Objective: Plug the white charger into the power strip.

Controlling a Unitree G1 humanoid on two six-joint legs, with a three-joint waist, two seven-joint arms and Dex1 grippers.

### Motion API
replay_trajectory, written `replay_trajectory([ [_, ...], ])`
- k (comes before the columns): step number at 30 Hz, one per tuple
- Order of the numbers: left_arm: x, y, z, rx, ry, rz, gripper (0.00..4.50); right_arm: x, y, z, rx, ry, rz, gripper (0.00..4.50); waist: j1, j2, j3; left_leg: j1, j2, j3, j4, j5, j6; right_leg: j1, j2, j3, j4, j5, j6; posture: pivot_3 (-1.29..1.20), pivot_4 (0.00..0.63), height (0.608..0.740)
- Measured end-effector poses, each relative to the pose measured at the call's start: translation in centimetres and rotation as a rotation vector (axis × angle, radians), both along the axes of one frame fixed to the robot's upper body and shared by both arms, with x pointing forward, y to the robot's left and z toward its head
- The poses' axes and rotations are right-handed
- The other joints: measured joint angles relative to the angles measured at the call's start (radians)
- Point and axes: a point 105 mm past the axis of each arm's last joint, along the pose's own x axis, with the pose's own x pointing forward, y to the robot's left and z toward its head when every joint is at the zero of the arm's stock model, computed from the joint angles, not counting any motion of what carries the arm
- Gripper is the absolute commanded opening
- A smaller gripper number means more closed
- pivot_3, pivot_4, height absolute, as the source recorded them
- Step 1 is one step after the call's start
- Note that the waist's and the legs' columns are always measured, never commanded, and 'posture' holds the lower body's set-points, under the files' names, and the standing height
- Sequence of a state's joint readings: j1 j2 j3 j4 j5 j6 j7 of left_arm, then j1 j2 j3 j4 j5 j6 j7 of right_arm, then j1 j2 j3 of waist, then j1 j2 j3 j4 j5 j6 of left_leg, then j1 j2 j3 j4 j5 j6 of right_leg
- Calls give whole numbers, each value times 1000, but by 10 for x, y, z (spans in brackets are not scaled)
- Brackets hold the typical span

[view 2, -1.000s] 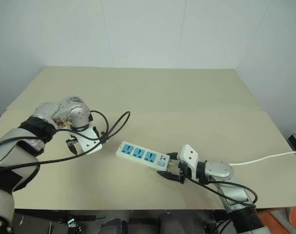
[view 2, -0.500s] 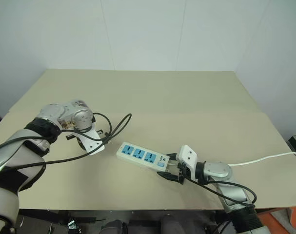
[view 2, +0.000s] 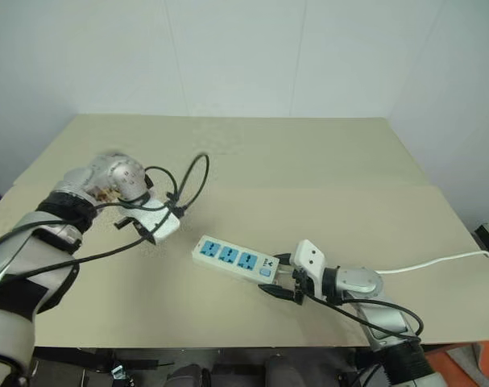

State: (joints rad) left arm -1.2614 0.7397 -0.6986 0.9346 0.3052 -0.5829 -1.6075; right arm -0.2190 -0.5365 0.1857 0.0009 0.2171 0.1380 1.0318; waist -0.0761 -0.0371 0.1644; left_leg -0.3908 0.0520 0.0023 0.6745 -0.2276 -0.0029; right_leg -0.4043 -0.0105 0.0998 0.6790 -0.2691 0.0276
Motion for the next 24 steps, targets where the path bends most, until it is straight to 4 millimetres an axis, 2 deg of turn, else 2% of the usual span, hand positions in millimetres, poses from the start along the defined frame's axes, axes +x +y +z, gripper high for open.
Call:
replay_trajectory([
  [4,-1,4,43,-160,-63,84,976,4,3,0,1,16,38,3416,-2,-1,0,1,1,0,0,0,0,0,1,0,0,0,0,0,150,740],
  [9,-12,-3,69,-393,-15,168,976,10,14,1,6,17,114,3416,-9,-1,1,1,1,-1,0,0,0,0,2,0,1,0,-1,0,150,740],
  [15,-34,-32,73,-807,234,185,976,20,21,0,-2,23,190,3416,-22,-1,1,3,2,-2,0,0,0,1,3,0,2,-1,-1,0,150,740],
  [20,-36,-52,88,-1205,402,199,976,26,22,-2,-7,28,232,3416,-23,-1,0,7,1,-4,0,0,0,1,5,1,4,-1,-2,0,150,740],
  [22,-38,-57,85,-1311,471,210,976,27,24,-2,-10,22,244,3416,-25,-1,0,7,1,-5,0,0,0,2,6,1,4,-1,-2,0,150,740],
  [24,-44,-59,74,-1359,543,215,976,27,25,-2,-7,17,249,3416,-28,-1,0,8,1,-5,-1,0,0,2,6,3,5,-1,-2,0,150,740],
])
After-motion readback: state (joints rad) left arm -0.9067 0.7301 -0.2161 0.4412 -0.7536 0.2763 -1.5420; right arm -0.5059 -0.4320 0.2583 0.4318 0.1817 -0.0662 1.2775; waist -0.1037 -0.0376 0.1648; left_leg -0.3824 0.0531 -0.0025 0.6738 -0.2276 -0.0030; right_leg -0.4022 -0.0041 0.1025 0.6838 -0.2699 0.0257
